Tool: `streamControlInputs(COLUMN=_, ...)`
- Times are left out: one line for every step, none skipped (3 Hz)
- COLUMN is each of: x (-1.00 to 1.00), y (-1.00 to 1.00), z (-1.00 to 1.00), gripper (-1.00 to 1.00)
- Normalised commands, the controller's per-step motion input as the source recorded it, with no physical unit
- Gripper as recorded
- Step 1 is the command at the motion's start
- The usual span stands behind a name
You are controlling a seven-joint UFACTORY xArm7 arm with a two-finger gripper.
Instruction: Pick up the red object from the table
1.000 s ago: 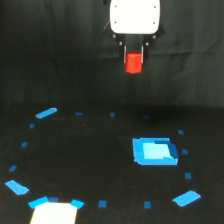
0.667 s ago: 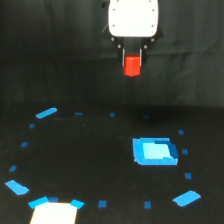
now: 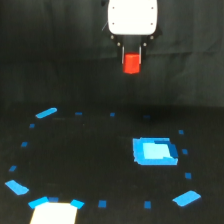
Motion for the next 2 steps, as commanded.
streamControlInputs(x=0.0, y=0.18, z=0.57, gripper=-1.0)
streamControlInputs(x=-0.05, y=-0.17, z=0.35, gripper=-1.0)
